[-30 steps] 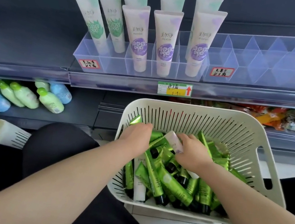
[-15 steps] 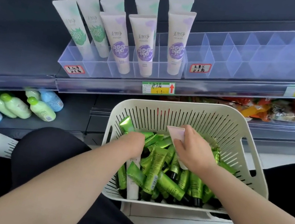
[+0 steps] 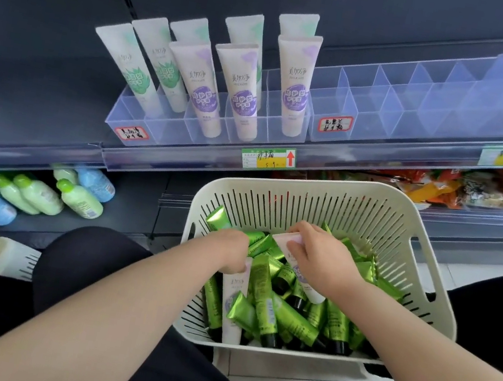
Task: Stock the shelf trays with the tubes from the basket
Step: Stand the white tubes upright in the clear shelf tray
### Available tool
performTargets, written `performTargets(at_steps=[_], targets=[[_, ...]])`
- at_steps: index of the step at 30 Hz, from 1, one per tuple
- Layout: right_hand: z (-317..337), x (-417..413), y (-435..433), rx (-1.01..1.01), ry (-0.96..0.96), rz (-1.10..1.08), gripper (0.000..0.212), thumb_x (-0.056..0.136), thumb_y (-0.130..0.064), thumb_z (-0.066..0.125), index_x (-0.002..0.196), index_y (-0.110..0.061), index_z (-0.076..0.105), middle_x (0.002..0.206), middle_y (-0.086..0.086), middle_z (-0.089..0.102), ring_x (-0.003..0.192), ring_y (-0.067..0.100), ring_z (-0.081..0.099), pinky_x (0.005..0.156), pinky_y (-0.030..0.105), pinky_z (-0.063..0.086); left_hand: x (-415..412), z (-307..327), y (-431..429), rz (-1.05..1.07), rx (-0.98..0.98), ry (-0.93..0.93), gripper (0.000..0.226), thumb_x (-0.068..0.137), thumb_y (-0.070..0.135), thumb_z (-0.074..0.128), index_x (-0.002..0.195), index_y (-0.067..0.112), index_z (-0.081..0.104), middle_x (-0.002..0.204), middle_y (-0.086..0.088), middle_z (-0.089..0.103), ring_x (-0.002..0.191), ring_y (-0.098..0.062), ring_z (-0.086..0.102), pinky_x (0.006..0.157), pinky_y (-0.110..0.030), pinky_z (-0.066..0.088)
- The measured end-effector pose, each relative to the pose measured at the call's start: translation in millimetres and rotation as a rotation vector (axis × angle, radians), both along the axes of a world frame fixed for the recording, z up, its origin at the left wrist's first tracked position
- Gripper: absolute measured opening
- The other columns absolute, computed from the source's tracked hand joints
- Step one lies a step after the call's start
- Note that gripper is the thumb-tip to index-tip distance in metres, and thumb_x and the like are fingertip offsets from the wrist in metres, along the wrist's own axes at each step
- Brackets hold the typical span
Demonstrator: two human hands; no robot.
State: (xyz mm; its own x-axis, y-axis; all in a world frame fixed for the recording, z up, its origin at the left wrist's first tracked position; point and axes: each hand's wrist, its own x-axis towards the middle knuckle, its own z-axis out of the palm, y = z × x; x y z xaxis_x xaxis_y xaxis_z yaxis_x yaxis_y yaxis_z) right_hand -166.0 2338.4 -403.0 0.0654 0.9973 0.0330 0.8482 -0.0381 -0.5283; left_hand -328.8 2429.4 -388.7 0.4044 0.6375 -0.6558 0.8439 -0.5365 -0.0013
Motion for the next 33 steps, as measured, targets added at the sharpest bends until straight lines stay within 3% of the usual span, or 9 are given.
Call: performTargets(at_steps=[3, 9, 15, 18, 23, 26, 29, 33], targets=[[8.9, -2.3, -2.1, 0.021, 0.001, -0.011, 0.024, 0.097, -0.025, 0.046, 0.117, -0.018, 0.054, 0.109, -0.002, 0.062, 0.089, 0.017, 0.060, 0.067, 0.033, 0.049, -2.5, 7.3, -4.2, -0.005, 0.027, -0.054, 0.027, 0.096, 0.023, 0.056, 0.113, 0.004, 0.059, 0.098, -0.007, 0.055, 0.086, -0.021, 0.052, 0.073, -0.031, 0.044], [48.3, -3.9, 4.5, 0.067, -0.027, -0.066, 0.030, 0.093, -0.026, 0.051, 0.121, -0.021, 0.059, 0.112, 0.001, 0.067, 0.099, 0.023, 0.062, 0.078, 0.033, 0.048, -3.6, 49.8, -2.4, 0.062, 0.247, -0.263, 0.016, 0.093, 0.016, 0.053, 0.102, 0.009, 0.064, 0.102, -0.009, 0.063, 0.094, -0.028, 0.059, 0.069, -0.031, 0.042], [97.8, -6.5, 5.8, 0.154, -0.107, -0.099, 0.025, 0.091, -0.023, 0.051, 0.115, -0.022, 0.061, 0.108, 0.002, 0.067, 0.103, 0.024, 0.057, 0.077, 0.032, 0.042, -8.1, 105.1, -10.5, 0.044, 0.446, -0.465, 0.008, 0.093, 0.017, 0.054, 0.084, 0.016, 0.054, 0.095, -0.006, 0.061, 0.088, -0.027, 0.058, 0.063, -0.031, 0.037], [124.4, -11.7, 4.6, 0.195, -0.154, -0.087, 0.024, 0.092, -0.023, 0.051, 0.114, -0.020, 0.059, 0.109, 0.003, 0.065, 0.101, 0.025, 0.057, 0.076, 0.035, 0.045, -11.7, 129.7, -19.0, 0.074, 0.534, -0.573, 0.006, 0.092, 0.016, 0.054, 0.087, 0.016, 0.057, 0.092, -0.007, 0.062, 0.086, -0.031, 0.060, 0.062, -0.032, 0.041], [172.5, -27.4, 13.7, 0.286, -0.155, -0.057, 0.022, 0.092, -0.022, 0.050, 0.112, -0.016, 0.059, 0.108, 0.003, 0.060, 0.095, 0.024, 0.057, 0.072, 0.035, 0.046, -26.4, 169.3, -22.4, 0.052, 0.696, -0.614, 0.007, 0.092, 0.010, 0.052, 0.091, 0.016, 0.055, 0.087, -0.004, 0.052, 0.087, -0.030, 0.057, 0.059, -0.031, 0.032], [197.0, -39.2, 28.0, 0.364, -0.162, -0.040, 0.023, 0.092, -0.021, 0.051, 0.113, -0.017, 0.060, 0.108, 0.003, 0.061, 0.102, 0.024, 0.052, 0.073, 0.036, 0.046, -43.3, 194.9, -15.2, 0.170, 0.757, -0.692, 0.010, 0.092, 0.010, 0.050, 0.086, 0.017, 0.055, 0.090, -0.006, 0.059, 0.087, -0.031, 0.058, 0.060, -0.032, 0.037], [218.4, -54.9, 48.4, 0.407, -0.182, -0.001, 0.022, 0.092, -0.020, 0.052, 0.112, -0.018, 0.061, 0.108, 0.003, 0.061, 0.104, 0.025, 0.053, 0.074, 0.038, 0.049, -64.6, 216.3, -3.2, 0.312, 0.813, -0.772, 0.016, 0.090, 0.006, 0.045, 0.077, 0.015, 0.051, 0.080, -0.006, 0.056, 0.077, -0.031, 0.054, 0.053, -0.032, 0.032], [238.5, -77.7, 81.7, 0.433, -0.175, 0.006, 0.024, 0.092, -0.018, 0.050, 0.113, -0.017, 0.061, 0.108, 0.005, 0.061, 0.102, 0.026, 0.053, 0.074, 0.035, 0.046, -94.5, 228.9, 18.9, 0.354, 0.912, -0.740, 0.016, 0.095, 0.006, 0.045, 0.100, 0.010, 0.059, 0.098, -0.012, 0.061, 0.084, -0.033, 0.054, 0.062, -0.036, 0.039]])
